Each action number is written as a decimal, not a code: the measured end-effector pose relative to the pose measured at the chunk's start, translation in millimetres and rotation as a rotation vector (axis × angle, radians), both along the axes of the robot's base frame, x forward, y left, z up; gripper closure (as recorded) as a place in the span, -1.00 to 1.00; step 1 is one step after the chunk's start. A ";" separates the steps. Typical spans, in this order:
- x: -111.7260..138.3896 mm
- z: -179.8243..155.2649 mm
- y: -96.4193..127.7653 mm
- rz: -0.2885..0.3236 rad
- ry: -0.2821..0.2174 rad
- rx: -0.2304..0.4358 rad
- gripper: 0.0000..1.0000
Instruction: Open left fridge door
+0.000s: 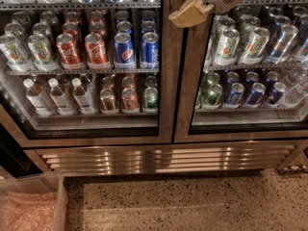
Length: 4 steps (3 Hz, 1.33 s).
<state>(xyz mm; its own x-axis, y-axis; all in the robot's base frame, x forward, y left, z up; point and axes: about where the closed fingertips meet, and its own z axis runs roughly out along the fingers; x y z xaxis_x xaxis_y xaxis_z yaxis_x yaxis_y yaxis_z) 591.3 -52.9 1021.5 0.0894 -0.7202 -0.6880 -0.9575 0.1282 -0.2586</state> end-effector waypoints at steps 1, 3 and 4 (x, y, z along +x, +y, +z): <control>3.2 0.7 -3.9 0.000 0.000 0.000 1.00; 2.0 8.1 -8.8 0.000 0.001 0.005 1.00; 1.6 8.8 -8.8 0.000 0.001 0.005 1.00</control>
Offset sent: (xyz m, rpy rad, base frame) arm -0.1636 0.0304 -0.0763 0.1798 0.0667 0.0629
